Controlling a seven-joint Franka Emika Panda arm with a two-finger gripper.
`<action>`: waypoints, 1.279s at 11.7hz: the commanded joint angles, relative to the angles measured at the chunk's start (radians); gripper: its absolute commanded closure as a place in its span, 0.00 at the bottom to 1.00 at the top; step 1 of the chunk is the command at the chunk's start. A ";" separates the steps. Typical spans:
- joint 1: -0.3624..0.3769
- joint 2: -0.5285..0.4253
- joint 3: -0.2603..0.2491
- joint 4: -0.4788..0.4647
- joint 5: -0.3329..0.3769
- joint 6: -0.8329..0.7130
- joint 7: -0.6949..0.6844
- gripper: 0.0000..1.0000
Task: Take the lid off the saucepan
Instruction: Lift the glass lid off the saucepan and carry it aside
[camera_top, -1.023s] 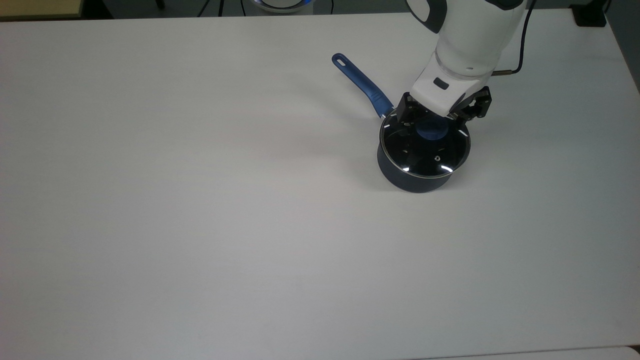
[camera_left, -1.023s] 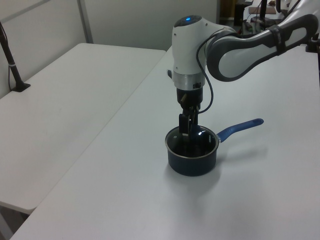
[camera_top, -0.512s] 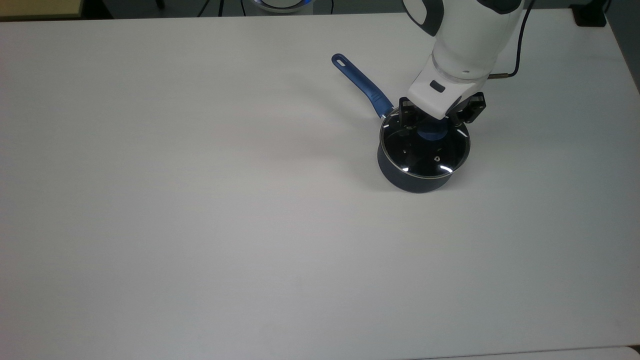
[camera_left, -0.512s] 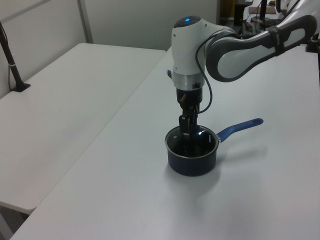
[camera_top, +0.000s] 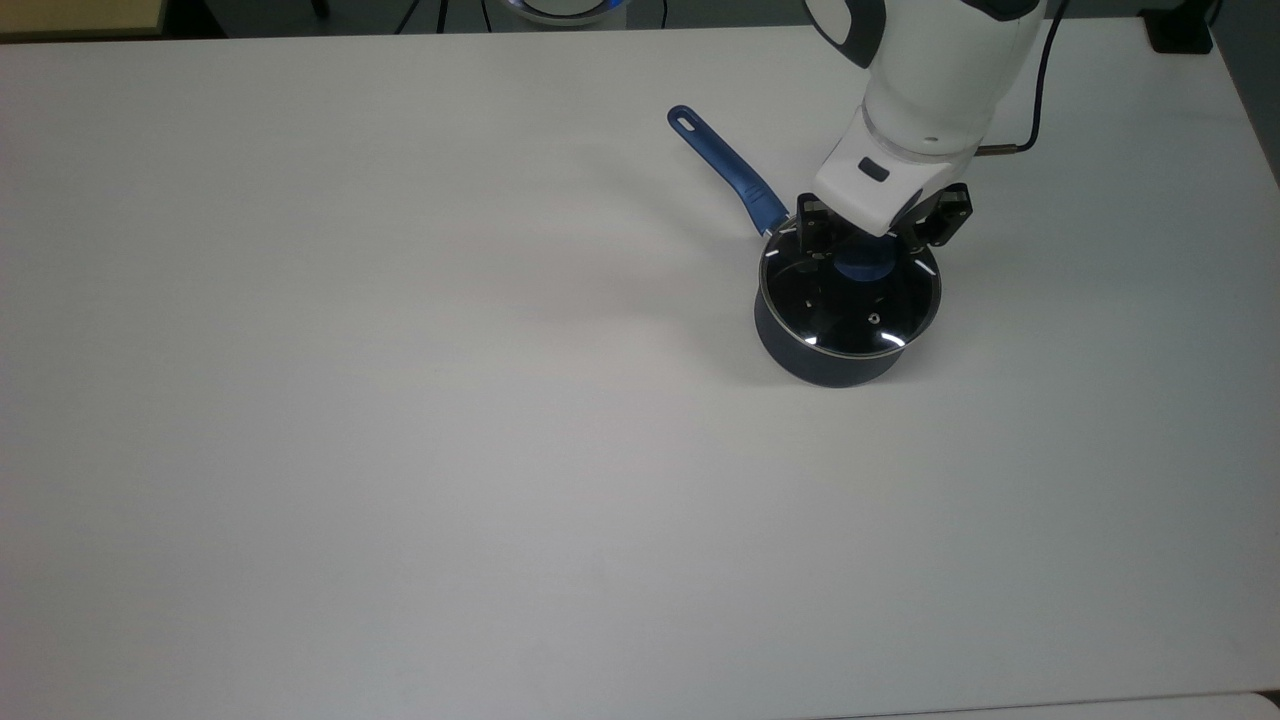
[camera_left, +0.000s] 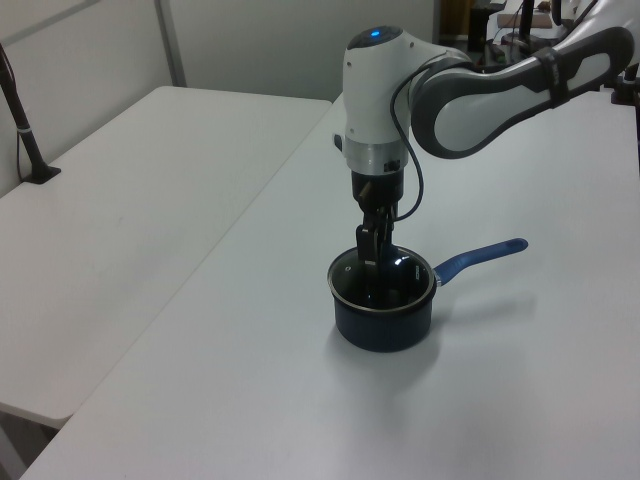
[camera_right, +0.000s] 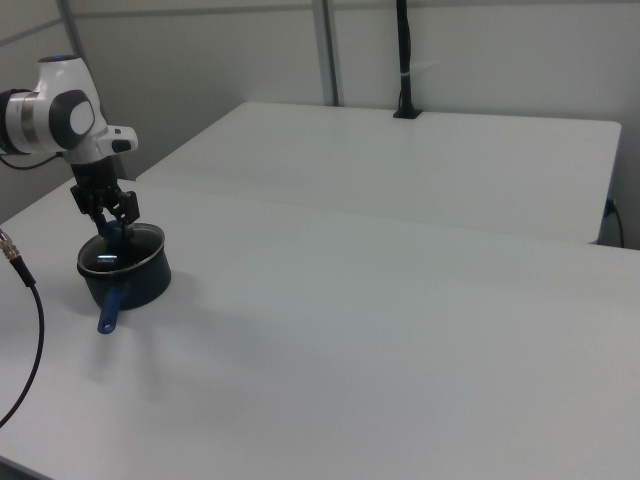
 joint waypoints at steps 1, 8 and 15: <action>-0.001 -0.060 -0.007 0.003 0.001 -0.065 -0.033 0.44; -0.124 -0.158 -0.009 0.003 -0.003 -0.174 -0.138 0.44; -0.464 -0.157 -0.012 0.003 -0.010 -0.185 -0.376 0.44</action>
